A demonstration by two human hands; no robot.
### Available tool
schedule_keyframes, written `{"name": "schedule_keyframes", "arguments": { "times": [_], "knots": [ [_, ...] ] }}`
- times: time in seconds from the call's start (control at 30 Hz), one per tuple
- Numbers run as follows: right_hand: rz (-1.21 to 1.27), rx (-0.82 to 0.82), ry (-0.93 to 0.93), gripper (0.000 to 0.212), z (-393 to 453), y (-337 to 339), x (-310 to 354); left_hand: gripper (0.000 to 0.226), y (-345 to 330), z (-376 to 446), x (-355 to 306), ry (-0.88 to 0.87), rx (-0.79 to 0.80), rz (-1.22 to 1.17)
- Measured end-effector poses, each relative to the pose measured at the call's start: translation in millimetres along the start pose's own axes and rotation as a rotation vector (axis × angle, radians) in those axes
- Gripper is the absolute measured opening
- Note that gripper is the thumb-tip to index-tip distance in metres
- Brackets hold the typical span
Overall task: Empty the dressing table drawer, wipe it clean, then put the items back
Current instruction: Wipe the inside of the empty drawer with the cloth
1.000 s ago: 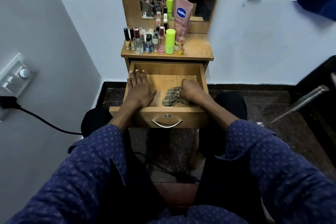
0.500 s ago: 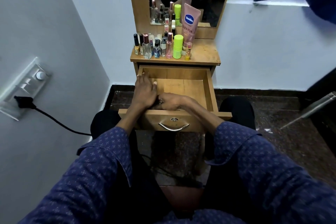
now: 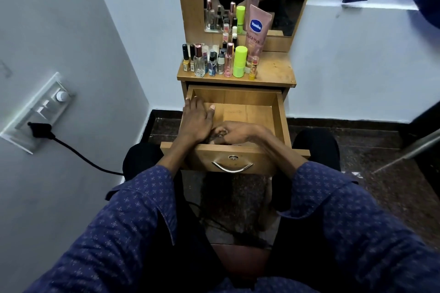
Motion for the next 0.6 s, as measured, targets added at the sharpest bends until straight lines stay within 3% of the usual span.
{"name": "schedule_keyframes", "arguments": {
  "times": [0.23, 0.37, 0.47, 0.6],
  "knots": [
    [0.035, 0.02, -0.01, 0.021, -14, 7, -12, 0.082, -8, 0, 0, 0.004, 0.056, 0.096],
    [-0.024, -0.098, -0.051, 0.032, 14, -15, 7, 0.094, -6, 0, 1, 0.028, 0.032, 0.047],
    [0.001, -0.039, 0.023, 0.01, 6, -12, 7, 0.099, -7, 3, 7, 0.041, 0.014, 0.02],
    [0.078, -0.001, 0.069, 0.026, -24, 9, 1, 0.101, -10, 2, 6, 0.021, 0.045, 0.056]
  ]
}}
Point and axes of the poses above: each hand's wrist, its own z-axis towards the middle knuckle, its own y-axis out of the back of the hand, x = y × z, the point moved 5 cm from there along z, towards the middle knuckle, and after that the axes turned 11 degrees about -x, right-handed, at the moved point
